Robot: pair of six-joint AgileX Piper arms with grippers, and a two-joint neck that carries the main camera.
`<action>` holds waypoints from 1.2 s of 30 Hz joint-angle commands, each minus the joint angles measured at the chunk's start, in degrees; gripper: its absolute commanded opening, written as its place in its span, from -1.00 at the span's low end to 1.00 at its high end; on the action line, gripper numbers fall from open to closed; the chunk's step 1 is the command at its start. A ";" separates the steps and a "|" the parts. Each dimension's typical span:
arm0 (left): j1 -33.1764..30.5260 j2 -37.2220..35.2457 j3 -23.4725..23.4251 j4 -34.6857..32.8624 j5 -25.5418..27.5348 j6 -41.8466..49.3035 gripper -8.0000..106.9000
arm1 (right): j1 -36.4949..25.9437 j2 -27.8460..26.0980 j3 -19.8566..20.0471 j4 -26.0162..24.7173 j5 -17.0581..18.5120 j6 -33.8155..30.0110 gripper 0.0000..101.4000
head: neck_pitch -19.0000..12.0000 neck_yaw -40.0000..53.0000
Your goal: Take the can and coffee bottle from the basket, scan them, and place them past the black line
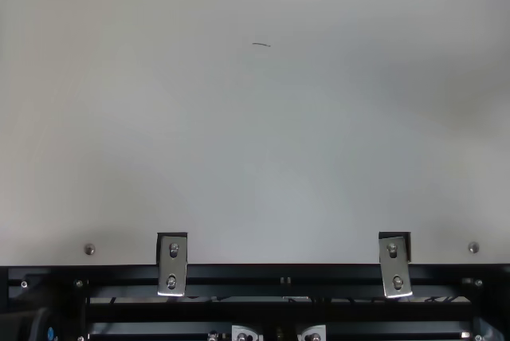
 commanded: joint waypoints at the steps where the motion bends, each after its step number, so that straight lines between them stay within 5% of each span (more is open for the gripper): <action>1: 0.00 0.00 0.00 0.00 0.00 0.00 0.71 | -0.58 1.76 0.35 -0.78 -1.33 -0.69 -1.00 | -1.58 -1.17; 3: 0.00 0.00 0.00 0.00 0.00 0.00 0.71 | -1.11 2.85 0.64 -1.63 -2.13 -1.07 -1.00 | -1.58 -1.17; 4: 0.00 0.00 0.00 0.00 0.00 0.00 0.71 | -1.28 3.28 0.85 -2.01 -2.57 -1.29 1.00 | -1.58 -1.17; 11: 0.00 0.00 0.00 0.00 0.00 0.00 0.71 | -1.43 2.10 2.76 -2.54 -4.43 -3.95 1.00 | -1.58 -1.17; 19: 0.00 0.00 0.00 0.00 0.00 0.00 0.71 | 1.22 -9.98 6.21 0.04 -3.38 -10.62 1.00 | -1.58 -1.17; 28: 0.00 0.00 0.00 0.00 0.00 0.00 0.71 | 5.64 -26.36 4.97 7.65 12.18 -23.27 1.00 | -1.58 -1.17; 36: 0.00 0.00 0.00 0.00 0.00 0.00 0.71 | 6.65 -34.93 -0.67 21.13 27.67 -40.43 1.00 | -1.58 -1.17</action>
